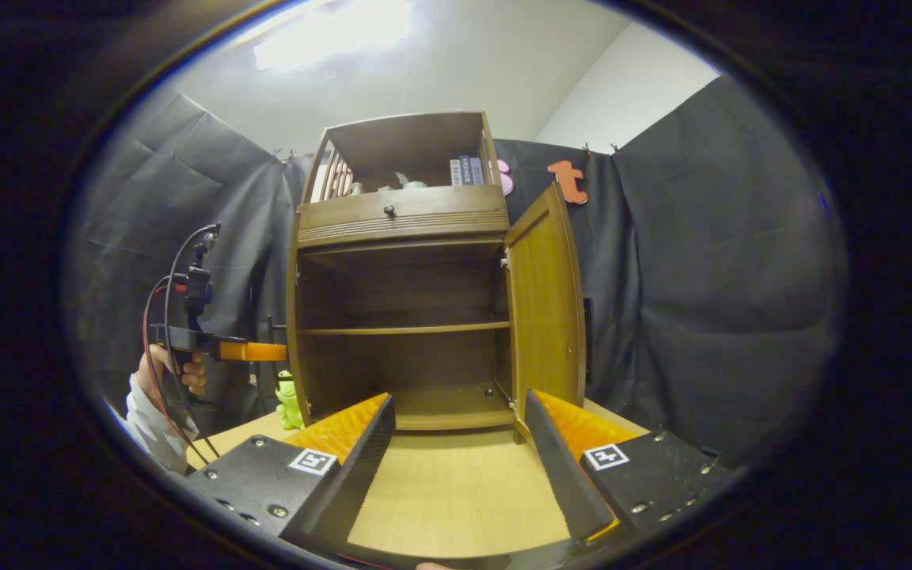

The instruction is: Open the right door of the double-door shoe cabinet with the right hand, and open the left door with the left hand.

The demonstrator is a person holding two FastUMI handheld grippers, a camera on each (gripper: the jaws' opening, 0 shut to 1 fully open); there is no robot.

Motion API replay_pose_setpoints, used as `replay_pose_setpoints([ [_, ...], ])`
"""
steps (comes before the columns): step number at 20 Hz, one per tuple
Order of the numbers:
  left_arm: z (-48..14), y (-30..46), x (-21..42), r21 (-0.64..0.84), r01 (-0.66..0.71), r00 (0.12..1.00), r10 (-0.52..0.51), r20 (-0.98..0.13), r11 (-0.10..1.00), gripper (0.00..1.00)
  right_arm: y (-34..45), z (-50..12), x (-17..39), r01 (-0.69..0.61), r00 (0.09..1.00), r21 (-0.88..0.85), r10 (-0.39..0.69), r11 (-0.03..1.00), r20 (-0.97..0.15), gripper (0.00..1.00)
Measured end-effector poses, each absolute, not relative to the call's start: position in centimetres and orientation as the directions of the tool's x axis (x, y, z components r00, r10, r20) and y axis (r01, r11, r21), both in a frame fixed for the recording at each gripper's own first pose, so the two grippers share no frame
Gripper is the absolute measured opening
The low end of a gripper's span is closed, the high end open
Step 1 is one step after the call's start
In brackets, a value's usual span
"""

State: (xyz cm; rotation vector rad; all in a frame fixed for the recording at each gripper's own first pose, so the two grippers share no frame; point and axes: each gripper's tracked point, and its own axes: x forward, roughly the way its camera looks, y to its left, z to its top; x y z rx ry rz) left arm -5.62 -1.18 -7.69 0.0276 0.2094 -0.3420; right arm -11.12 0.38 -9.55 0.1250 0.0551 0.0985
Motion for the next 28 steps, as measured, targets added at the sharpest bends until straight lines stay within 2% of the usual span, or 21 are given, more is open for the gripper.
replay_pose_setpoints([
  [5, -7.5, 1.6, -7.0, 0.011, 0.282, 0.943, -0.275, -0.188, 0.959, 0.29, 2.3, -8.5, -11.0, -0.144, 0.988, 0.169, 0.151, 0.975, -0.028, 0.98],
  [9, -7.4, 4.0, -7.8, 0.027, 0.223, 0.961, -0.215, -0.172, 0.974, 0.27, 2.6, -8.1, -10.4, -0.135, 0.99, 0.201, 0.139, 0.97, -0.004, 0.98],
  [10, -7.5, 4.6, -7.7, 0.031, 0.206, 0.966, -0.198, -0.169, 0.978, 0.26, 2.8, -8.1, -10.3, -0.137, 0.99, 0.198, 0.14, 0.971, -0.003, 1.0],
  [16, -7.3, 11.0, -7.8, 0.116, 0.025, 0.988, -0.007, -0.152, 0.993, 0.17, 3.5, -8.3, -10.1, -0.133, 0.99, 0.196, 0.139, 0.972, -0.018, 0.98],
  [17, -7.1, 11.9, -8.1, 0.113, 0.017, 0.99, -0.001, -0.144, 0.993, 0.13, 3.5, -8.3, -10.1, -0.129, 0.991, 0.198, 0.135, 0.972, -0.02, 0.98],
  [18, -6.9, 11.9, -7.8, 0.092, 0.038, 0.99, -0.025, -0.135, 0.995, 0.04, 3.5, -8.3, -10.0, -0.124, 0.991, 0.198, 0.131, 0.972, -0.023, 0.98],
  [21, -7.2, 12.6, -7.9, 0.062, 0.069, 0.987, -0.059, -0.15, 0.996, 0.1, 3.4, -8.3, -9.9, -0.109, 0.993, 0.19, 0.116, 0.976, -0.026, 0.98],
  [23, -7.1, 12.8, -7.8, 0.057, 0.089, 0.987, -0.08, -0.141, 0.994, 0.08, 3.6, -8.3, -9.8, -0.107, 0.993, 0.192, 0.113, 0.976, -0.023, 0.98],
  [24, -7.1, 13.0, -8.0, 0.058, 0.095, 0.987, -0.087, -0.135, 0.994, 0.08, 3.8, -8.3, -9.7, -0.109, 0.993, 0.193, 0.116, 0.975, -0.025, 0.95],
  [26, -7.1, 13.0, -8.2, 0.062, 0.112, 0.987, -0.104, -0.124, 0.992, 0.06, 3.7, -8.5, -9.8, -0.104, 0.993, 0.186, 0.112, 0.977, -0.032, 0.98],
  [27, -7.2, 13.0, -8.3, 0.061, 0.121, 0.986, -0.113, -0.125, 0.991, 0.12, 3.6, -8.7, -9.7, -0.098, 0.994, 0.182, 0.106, 0.978, -0.036, 0.98],
  [28, -7.3, 13.0, -8.3, 0.061, 0.126, 0.985, -0.117, -0.124, 0.99, 0.11, 3.5, -8.7, -9.7, -0.094, 0.994, 0.18, 0.103, 0.979, -0.04, 0.98],
])
